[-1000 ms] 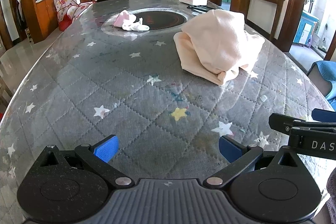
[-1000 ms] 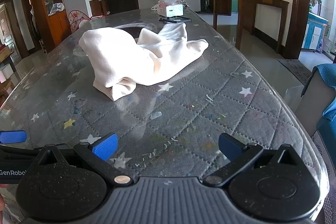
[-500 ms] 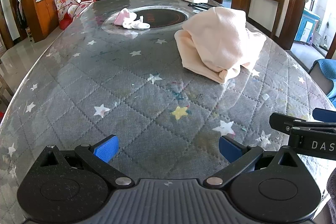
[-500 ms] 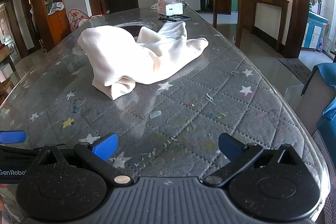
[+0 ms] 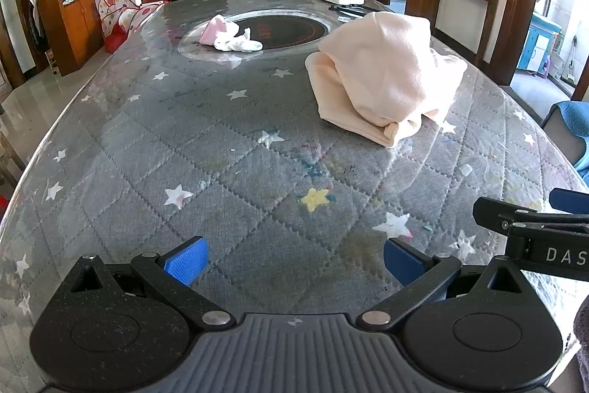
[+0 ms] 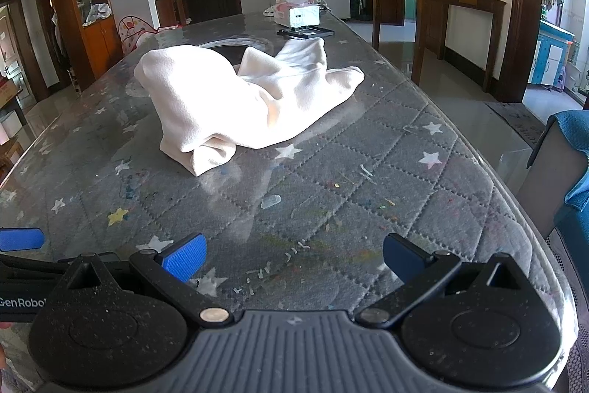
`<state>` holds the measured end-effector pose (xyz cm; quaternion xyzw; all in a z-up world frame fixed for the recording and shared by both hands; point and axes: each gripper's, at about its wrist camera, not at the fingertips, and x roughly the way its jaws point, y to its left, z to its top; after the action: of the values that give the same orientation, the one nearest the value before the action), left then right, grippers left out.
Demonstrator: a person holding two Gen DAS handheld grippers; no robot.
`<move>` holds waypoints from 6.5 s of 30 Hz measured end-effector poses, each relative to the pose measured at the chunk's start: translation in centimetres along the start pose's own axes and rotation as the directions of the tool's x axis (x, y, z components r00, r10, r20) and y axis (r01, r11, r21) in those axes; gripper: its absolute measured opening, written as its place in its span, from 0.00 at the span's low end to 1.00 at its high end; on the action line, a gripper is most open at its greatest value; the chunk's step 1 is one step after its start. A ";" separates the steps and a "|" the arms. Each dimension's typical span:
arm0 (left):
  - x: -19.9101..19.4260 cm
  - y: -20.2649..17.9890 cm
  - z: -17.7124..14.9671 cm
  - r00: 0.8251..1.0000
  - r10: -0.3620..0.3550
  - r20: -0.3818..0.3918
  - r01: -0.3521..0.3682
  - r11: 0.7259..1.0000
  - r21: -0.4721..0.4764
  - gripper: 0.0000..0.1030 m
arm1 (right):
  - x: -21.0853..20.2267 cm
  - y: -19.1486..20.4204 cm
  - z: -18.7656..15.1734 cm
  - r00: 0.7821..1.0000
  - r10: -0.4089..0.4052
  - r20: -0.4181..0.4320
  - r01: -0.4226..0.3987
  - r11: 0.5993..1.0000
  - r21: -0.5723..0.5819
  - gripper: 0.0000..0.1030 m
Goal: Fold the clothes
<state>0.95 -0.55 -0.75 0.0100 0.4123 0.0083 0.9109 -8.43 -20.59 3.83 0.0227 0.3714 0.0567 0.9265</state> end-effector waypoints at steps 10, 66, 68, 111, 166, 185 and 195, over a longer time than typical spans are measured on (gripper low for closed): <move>0.1 0.0 0.0 1.000 0.003 -0.001 -0.003 1.000 0.001 1.00 | 0.1 0.0 0.1 1.000 -0.003 -0.002 0.003 1.000 -0.001 1.00; 1.1 -0.1 1.2 1.000 0.012 -0.012 -0.012 1.000 0.019 1.00 | 1.3 -0.1 0.5 1.000 -0.010 -0.015 0.010 1.000 0.012 1.00; 1.1 0.0 1.4 1.000 0.011 -0.012 -0.011 1.000 0.017 1.00 | 1.3 -0.1 0.6 1.000 -0.010 -0.013 0.010 1.000 0.011 1.00; 1.6 2.7 6.4 0.997 -0.011 0.082 0.013 0.999 -0.032 1.00 | 1.7 3.5 11.3 0.956 0.216 0.199 -0.180 0.966 -0.184 0.84; 7.4 3.1 8.6 0.970 -0.243 -0.009 0.242 0.968 -0.063 0.19 | 4.6 1.6 9.5 0.949 0.315 -0.013 -0.310 0.924 -0.226 0.29; 8.0 4.2 9.7 0.954 -0.298 -0.006 0.294 0.944 -0.153 0.46 | 10.7 3.5 13.1 0.953 0.293 -0.081 -0.303 0.937 -0.175 0.10; 6.2 4.6 9.3 0.948 -0.309 0.080 0.317 0.940 -0.125 0.04 | 3.5 -2.4 11.0 0.962 0.255 0.094 -0.242 0.962 -0.127 0.07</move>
<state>11.93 4.10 0.85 -0.1177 0.3799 -0.1087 0.9110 1.96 -22.58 9.18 0.0192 0.3105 0.1924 0.9307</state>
